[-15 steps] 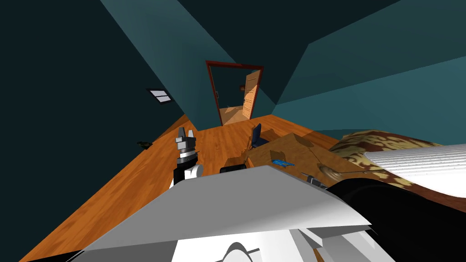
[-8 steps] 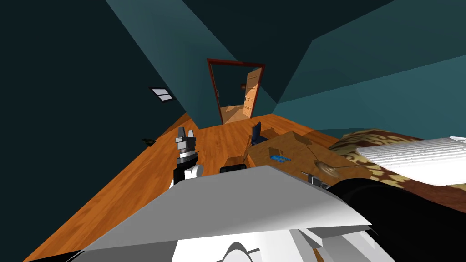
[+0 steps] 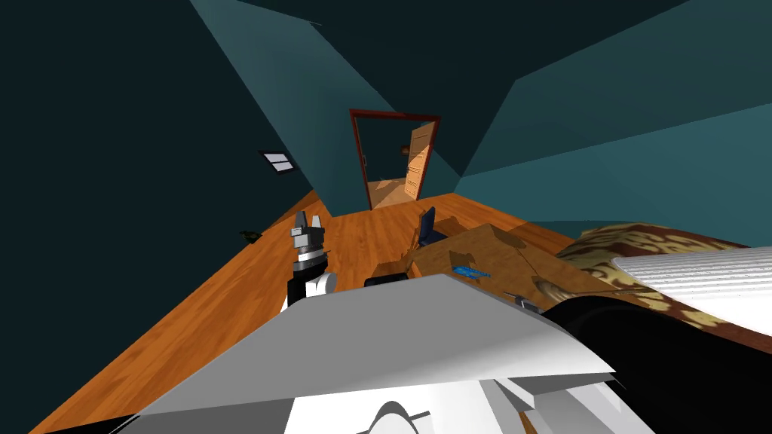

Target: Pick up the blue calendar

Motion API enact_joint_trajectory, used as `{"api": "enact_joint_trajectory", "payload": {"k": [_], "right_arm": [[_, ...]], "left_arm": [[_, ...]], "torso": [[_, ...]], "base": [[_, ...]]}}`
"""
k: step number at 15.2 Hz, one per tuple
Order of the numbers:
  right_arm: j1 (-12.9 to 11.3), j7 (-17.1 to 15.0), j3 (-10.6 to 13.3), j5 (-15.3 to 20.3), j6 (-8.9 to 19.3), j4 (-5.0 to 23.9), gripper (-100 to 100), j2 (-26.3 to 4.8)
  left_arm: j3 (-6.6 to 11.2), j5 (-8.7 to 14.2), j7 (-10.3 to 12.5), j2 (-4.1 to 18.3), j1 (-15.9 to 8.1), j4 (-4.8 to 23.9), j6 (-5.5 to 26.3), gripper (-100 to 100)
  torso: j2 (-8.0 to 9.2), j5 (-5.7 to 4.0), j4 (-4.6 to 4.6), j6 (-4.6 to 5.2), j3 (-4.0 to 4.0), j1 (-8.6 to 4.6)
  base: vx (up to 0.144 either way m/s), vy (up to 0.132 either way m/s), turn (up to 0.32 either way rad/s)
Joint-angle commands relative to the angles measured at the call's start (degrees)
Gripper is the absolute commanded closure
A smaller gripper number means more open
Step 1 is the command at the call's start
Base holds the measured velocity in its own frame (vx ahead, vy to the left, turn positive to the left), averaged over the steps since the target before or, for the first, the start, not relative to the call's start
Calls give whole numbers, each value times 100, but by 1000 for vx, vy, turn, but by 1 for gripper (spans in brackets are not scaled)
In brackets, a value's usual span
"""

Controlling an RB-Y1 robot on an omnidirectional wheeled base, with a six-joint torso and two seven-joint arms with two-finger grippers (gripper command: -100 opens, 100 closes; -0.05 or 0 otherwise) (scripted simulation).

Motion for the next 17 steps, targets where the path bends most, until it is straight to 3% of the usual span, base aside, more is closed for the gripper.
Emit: {"api": "enact_joint_trajectory", "payload": {"k": [1, 6, 17], "right_arm": [[29, -14, 33, 47, 55, 58, -100, -27], [42, -24, 46, 65, 82, 85, -100, -39], [-91, -86, 23, 25, 141, 222, -100, 19]], "left_arm": [[0, 0, 0, 0, 0, 0, 0, 0], [-1, 0, 0, -1, -3, 0, 0, 0], [-1, 0, 0, -1, -3, 0, 1, 0]], "torso": [[0, 0, 0, 0, 0, 0], [84, 6, 18, 4, 48, 23], [94, 3, 21, 4, 54, 15]], "base": [[32, 42, -98], [11, 16, -43], [-2, -2, 6]]}}
